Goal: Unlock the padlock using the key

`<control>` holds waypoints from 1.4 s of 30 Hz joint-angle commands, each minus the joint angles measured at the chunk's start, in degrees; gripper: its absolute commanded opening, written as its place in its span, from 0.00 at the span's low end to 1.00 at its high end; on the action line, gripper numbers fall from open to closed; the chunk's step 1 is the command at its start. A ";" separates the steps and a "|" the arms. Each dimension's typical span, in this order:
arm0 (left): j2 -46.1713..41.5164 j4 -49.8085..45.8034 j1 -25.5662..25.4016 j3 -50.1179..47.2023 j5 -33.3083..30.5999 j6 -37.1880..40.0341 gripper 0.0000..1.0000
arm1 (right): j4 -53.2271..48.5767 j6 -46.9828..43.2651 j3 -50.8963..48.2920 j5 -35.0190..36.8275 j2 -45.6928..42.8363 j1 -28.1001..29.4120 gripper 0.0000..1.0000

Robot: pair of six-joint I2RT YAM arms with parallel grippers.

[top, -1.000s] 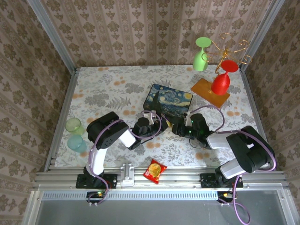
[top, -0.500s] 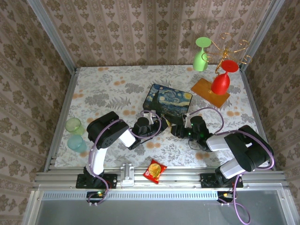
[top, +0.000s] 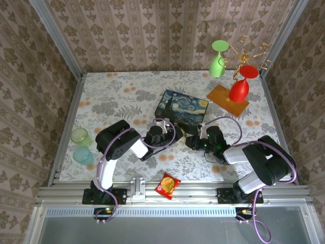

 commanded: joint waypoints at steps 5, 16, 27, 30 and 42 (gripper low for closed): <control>-0.25 -1.75 0.04 1.75 -0.61 3.13 0.12 | -14.78 -2.87 -0.39 13.98 -9.40 0.94 0.22; -3.59 -2.36 0.08 0.72 0.44 2.42 0.03 | -21.45 -17.41 4.03 28.77 -11.75 10.03 0.21; -2.89 3.74 0.20 -1.62 1.60 -1.45 0.00 | -16.83 -21.36 5.26 27.16 -5.76 9.67 0.27; -2.84 3.69 0.45 -1.85 1.82 -1.73 0.00 | -18.35 -23.96 5.95 31.33 -5.12 10.49 0.26; -4.63 2.95 0.48 -3.13 2.54 -2.21 0.00 | -17.40 -29.73 14.26 54.24 10.24 23.62 0.34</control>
